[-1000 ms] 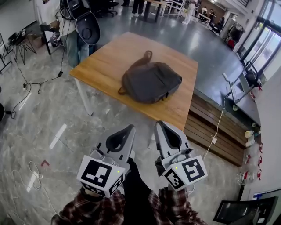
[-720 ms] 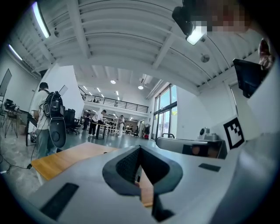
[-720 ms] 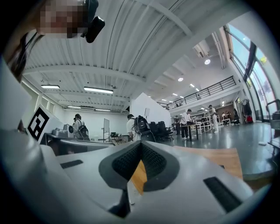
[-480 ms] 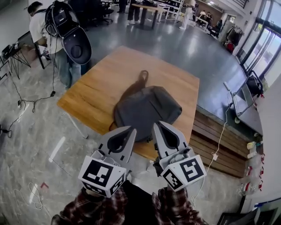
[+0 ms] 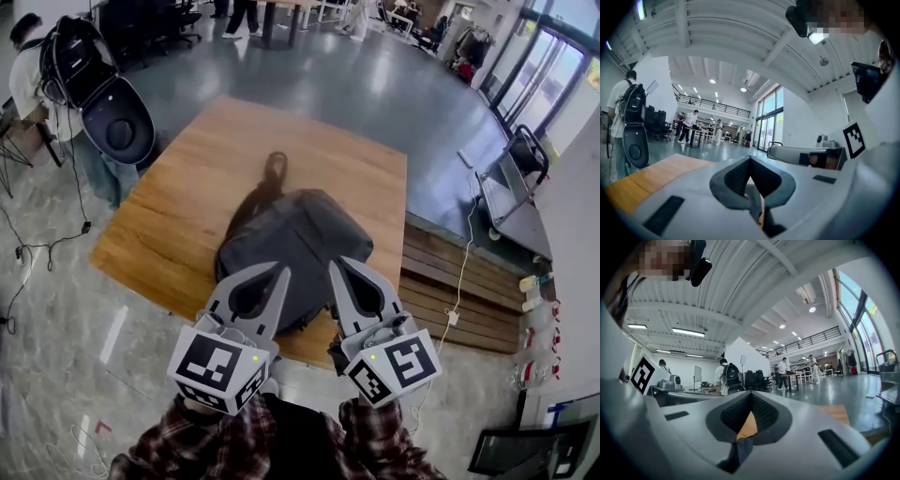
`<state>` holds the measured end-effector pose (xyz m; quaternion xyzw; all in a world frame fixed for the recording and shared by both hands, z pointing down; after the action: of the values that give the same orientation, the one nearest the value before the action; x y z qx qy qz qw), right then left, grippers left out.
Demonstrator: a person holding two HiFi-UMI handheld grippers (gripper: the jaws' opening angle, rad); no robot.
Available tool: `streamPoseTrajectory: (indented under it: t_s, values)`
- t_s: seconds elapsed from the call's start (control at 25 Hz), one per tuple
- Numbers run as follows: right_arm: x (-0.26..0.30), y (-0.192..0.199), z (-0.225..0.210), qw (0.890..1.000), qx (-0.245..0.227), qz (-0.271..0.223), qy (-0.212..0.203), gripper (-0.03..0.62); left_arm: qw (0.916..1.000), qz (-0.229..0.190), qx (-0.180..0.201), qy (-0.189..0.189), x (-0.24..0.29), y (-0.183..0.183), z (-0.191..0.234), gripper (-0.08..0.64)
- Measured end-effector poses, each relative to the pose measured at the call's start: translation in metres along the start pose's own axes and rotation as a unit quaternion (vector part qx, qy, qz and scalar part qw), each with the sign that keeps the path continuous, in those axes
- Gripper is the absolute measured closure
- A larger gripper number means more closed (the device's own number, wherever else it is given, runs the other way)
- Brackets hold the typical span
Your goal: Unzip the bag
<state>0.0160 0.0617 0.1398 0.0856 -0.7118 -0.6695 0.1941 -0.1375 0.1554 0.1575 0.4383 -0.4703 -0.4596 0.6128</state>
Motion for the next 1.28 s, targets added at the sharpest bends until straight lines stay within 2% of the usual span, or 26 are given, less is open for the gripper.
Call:
streamPoseTrajectory:
  t_s: [0.32, 0.56, 0.72, 0.88, 1.0, 1.16, 1.28]
  values:
    - [0.032, -0.011, -0.035, 0.994, 0.022, -0.005, 0.105, 0.581, 0.9935, 0.021, 0.027, 0.108, 0.073, -0.028, 0.034, 0.552]
    - [0.033, -0.003, -0.045, 0.981, 0.039, 0.001, 0.19, 0.581, 0.9799, 0.044, 0.048, 0.188, 0.11, -0.031, 0.041, 0.552]
    - [0.026, -0.001, -0.05, 0.972, 0.045, 0.009, 0.229, 0.581, 0.9709, 0.053, 0.058, 0.226, 0.126, -0.031, 0.035, 0.554]
    - [0.014, 0.004, -0.059, 0.966, 0.047, 0.03, 0.251, 0.581, 0.9656, 0.067, 0.055, 0.245, 0.139, -0.027, 0.024, 0.552]
    - [0.013, 0.017, -0.072, 0.962, 0.04, 0.074, 0.261, 0.581, 0.9619, 0.089, 0.063, 0.251, 0.155, -0.017, 0.019, 0.552]
    - [0.007, 0.049, -0.087, 0.955, 0.059, 0.134, 0.256, 0.581, 0.9554, 0.142, 0.088, 0.243, 0.173, 0.01, 0.008, 0.552]
    - [0.006, 0.082, -0.105, 0.949, 0.077, 0.167, 0.255, 0.581, 0.9475, 0.188, 0.106, 0.236, 0.197, 0.043, 0.007, 0.552]
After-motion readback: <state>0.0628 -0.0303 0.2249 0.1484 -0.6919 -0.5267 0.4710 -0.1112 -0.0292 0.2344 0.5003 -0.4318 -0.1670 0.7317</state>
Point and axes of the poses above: the fingertips, and each gripper's own axes: x forward along the fingers, z to its left, y out of its underside, the point moved 10 cm from there along -x, backward along the fingers, and after that the axes turned 9 degrees about z, right-handed, at the moved point
